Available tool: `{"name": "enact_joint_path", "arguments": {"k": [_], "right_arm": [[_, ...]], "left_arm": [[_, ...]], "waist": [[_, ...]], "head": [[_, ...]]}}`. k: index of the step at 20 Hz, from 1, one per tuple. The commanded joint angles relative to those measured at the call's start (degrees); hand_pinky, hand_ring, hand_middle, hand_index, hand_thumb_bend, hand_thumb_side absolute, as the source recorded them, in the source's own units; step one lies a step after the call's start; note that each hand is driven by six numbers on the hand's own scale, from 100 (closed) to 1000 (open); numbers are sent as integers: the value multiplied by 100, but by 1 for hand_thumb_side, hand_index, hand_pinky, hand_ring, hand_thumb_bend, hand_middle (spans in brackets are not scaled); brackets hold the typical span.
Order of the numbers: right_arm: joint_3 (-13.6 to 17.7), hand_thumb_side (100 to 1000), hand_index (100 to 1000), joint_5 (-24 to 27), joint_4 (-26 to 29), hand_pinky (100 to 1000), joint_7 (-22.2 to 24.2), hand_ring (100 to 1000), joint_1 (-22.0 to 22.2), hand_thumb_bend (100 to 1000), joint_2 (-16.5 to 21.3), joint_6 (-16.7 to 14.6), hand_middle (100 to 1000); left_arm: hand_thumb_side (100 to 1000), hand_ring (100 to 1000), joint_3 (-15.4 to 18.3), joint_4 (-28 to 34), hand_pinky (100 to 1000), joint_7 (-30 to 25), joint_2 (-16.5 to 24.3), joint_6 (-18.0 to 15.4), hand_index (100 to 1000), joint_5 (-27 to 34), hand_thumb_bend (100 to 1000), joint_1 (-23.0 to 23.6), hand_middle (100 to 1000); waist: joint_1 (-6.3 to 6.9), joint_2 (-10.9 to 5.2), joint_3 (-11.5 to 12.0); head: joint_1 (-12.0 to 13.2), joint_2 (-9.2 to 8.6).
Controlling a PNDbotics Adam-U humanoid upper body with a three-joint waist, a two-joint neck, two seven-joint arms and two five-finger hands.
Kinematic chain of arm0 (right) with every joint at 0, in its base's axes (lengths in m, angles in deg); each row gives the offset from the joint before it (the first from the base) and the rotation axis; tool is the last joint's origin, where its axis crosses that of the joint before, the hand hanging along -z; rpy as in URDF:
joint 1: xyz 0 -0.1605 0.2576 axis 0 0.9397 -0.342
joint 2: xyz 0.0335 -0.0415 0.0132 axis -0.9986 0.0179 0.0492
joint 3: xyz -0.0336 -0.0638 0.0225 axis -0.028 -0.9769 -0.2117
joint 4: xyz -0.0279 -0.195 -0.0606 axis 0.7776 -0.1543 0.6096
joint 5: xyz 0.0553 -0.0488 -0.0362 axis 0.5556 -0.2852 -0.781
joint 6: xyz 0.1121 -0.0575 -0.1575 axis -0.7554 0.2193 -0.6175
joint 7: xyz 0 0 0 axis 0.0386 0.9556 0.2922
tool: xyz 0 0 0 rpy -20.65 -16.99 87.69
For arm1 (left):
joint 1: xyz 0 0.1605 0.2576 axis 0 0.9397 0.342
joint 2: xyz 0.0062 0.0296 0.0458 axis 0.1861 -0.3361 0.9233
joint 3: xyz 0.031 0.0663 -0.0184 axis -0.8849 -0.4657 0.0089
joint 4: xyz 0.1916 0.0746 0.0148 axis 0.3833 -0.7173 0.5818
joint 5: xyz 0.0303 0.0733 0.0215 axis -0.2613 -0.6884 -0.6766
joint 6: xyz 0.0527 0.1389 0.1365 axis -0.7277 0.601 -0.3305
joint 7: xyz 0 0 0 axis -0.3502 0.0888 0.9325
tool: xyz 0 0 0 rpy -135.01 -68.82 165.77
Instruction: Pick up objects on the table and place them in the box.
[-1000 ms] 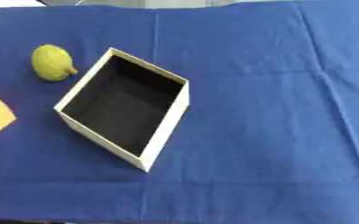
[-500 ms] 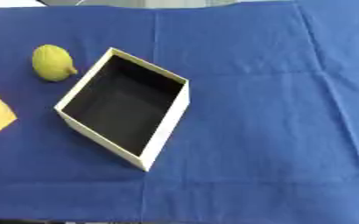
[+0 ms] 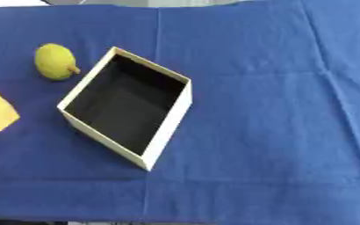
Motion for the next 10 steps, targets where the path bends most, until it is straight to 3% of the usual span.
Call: {"name": "enact_joint_path", "arguments": {"k": [1,10], "right_arm": [[28,698,772,36,86,831,36,734,-61,100,133,-1,715],[10,702,769,64,86,832,66,733,-47,100,111,6,714]], "left_arm": [[666,907,-8,98,958,-133,191,-54,926,45,639,-178,786],[630,915,-169,-75,969,-627,107,-124,928,-105,639,-425,802]], "waist": [[14,-128,-9],[61,-116,-63]], "head": [[26,-15],[67,6]]}}
